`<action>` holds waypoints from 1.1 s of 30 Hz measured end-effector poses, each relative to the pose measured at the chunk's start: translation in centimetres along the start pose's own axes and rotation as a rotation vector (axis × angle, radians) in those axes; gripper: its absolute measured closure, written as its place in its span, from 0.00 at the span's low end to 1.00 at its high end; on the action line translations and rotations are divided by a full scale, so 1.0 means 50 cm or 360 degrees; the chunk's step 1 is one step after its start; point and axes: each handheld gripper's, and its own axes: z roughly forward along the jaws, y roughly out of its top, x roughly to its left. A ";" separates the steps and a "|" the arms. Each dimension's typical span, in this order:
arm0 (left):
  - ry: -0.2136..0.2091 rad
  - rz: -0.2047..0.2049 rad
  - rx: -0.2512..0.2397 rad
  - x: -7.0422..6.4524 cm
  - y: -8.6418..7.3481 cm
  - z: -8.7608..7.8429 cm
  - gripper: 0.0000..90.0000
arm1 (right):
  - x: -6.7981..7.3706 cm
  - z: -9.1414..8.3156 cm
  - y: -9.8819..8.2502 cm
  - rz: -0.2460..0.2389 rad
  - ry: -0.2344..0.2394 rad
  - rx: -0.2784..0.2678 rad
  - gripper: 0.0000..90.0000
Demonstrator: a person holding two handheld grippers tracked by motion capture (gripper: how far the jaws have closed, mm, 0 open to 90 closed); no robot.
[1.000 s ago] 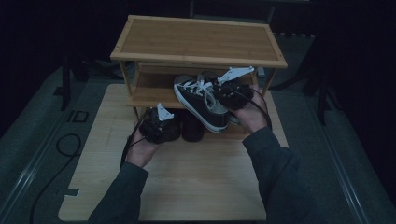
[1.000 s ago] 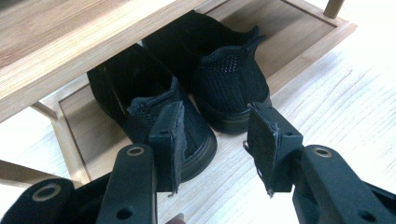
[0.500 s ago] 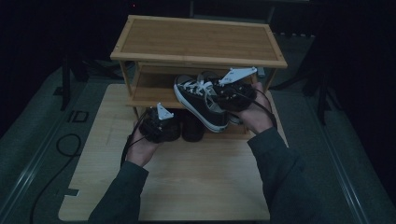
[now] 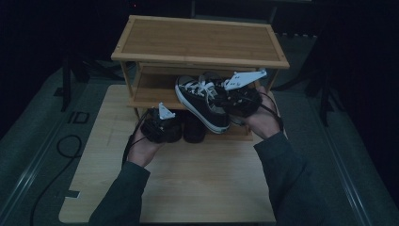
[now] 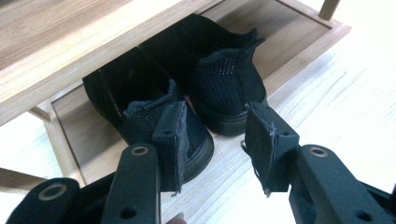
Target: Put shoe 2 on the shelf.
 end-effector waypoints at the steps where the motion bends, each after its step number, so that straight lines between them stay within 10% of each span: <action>1: -0.0002 0.0001 -0.0002 0.001 0.001 0.000 0.65 | 0.003 -0.001 -0.001 -0.0007 0.0016 -0.0007 0.92; 33: 0.0021 0.0040 -0.0060 0.005 0.068 0.001 0.99 | 0.093 0.016 -0.111 -0.0046 0.0294 0.0027 1.00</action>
